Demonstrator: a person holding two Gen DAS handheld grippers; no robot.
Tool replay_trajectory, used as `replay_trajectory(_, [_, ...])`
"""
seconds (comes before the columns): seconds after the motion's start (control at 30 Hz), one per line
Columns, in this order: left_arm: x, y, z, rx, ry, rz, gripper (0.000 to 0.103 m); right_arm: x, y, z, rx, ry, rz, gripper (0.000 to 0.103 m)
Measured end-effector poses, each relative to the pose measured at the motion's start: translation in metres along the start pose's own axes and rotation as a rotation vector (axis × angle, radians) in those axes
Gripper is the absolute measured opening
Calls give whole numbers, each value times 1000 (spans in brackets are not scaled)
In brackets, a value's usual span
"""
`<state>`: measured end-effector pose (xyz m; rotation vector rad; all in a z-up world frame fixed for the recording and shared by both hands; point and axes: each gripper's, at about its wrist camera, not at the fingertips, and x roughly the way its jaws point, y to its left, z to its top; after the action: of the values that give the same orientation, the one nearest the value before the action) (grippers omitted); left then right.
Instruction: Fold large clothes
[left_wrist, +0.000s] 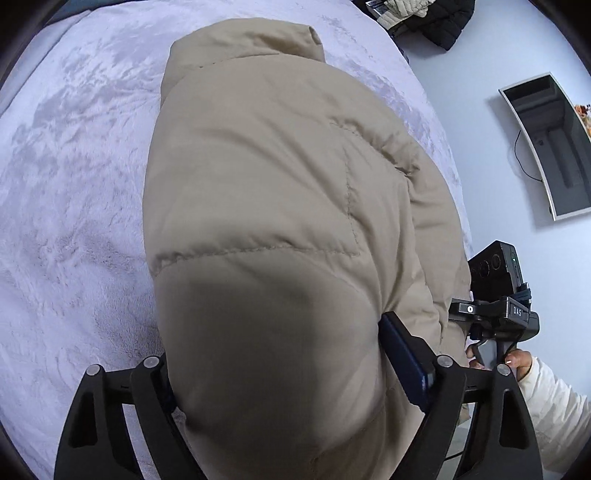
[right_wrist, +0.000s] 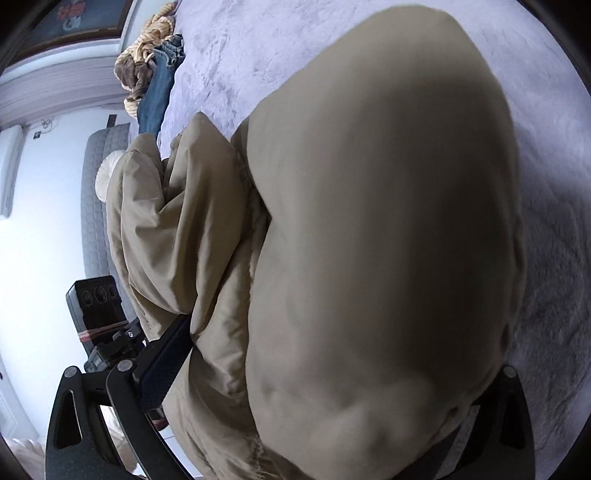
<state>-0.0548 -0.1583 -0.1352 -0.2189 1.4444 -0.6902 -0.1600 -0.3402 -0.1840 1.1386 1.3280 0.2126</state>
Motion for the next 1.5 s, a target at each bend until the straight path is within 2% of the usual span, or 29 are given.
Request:
replay_trajectory(0.07, [-3,-9,0,12,-7,17,83,-4,1,-1,6,-8,28,71])
replay_trajectory(0.13, [-6,-19,1,28,-17,36,82,-10,6,-3,-2,-21,48,58])
replay_trajectory(0.17, [-11,-19,1,37,-23,43,82,-12,10,-4,-9,-26,53,53])
replay_trajectory(0.27, [-24,-18,1,61,-47,56,82,-15,23,-6,-30,-36,58,48])
replay_trajectory(0.6, [-84,27,38,98,-119,62,82,4,102,2,-111,-99,41,48])
replay_trajectory(0.83, [-140,101,74,104,-153,69,82,56,174,14,-159,-142,36,48])
replay_trajectory(1.0, [-168,164,98,75,-205,143,82,102,214,33,-203,-129,42,48])
replay_trajectory(1.1, [-167,202,109,38,-221,193,82,131,231,47,-233,-121,23,48])
replay_trajectory(1.2, [-149,227,111,23,-204,278,82,159,238,57,-249,-107,-39,48])
replay_trajectory(1.3, [-139,244,110,10,-204,272,82,174,236,64,-245,-107,-95,49])
replay_trajectory(1.4, [-136,242,107,35,-211,278,82,166,228,63,-201,-114,-124,56])
replay_trajectory(1.5, [-135,240,105,38,-212,283,83,154,239,57,-189,-135,-223,60])
